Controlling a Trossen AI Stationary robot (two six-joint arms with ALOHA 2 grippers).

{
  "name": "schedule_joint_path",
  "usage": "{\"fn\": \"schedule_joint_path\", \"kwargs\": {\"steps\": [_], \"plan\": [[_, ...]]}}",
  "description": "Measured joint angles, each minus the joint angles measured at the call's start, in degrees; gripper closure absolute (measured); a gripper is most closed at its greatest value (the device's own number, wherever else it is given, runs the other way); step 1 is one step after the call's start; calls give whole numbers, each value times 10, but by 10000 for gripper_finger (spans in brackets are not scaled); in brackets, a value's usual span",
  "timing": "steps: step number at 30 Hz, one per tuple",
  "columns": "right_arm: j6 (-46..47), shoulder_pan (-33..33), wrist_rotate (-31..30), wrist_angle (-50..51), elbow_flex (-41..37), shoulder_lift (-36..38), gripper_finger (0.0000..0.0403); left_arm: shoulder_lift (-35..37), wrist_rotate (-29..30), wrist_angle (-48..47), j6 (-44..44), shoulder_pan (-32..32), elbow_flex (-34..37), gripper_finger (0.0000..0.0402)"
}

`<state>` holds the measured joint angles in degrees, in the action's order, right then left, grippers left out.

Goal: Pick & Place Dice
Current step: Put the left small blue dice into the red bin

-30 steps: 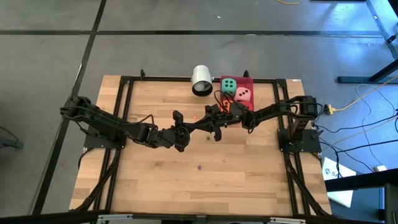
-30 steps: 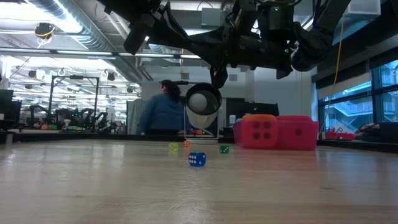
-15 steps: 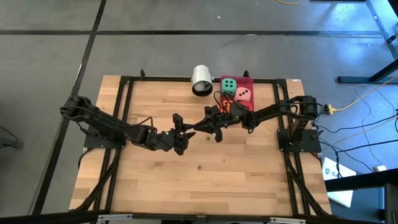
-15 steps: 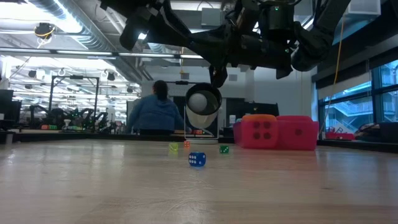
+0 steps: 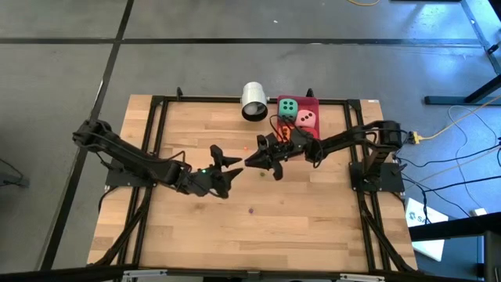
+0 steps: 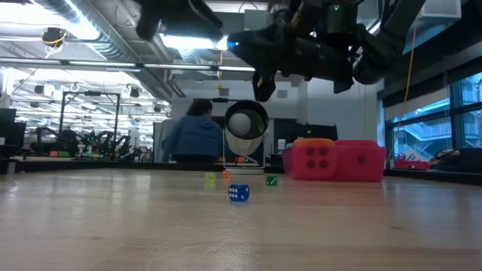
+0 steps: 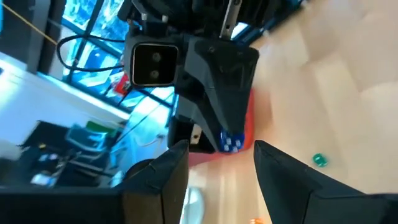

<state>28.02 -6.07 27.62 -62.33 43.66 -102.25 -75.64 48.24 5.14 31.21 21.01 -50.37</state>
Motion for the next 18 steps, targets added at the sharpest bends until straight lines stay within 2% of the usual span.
{"fn": "schedule_joint_path", "kwargs": {"steps": [7,11,18], "plan": [[-43,0,14,49,0,56,351,78,-72,-79,-83,1,0,229],[-93,0,-34,143,0,103,352,112,-122,-134,-126,-10,0,230],[-165,0,-115,274,0,198,352,139,-141,-216,-184,-32,0,231]]}}
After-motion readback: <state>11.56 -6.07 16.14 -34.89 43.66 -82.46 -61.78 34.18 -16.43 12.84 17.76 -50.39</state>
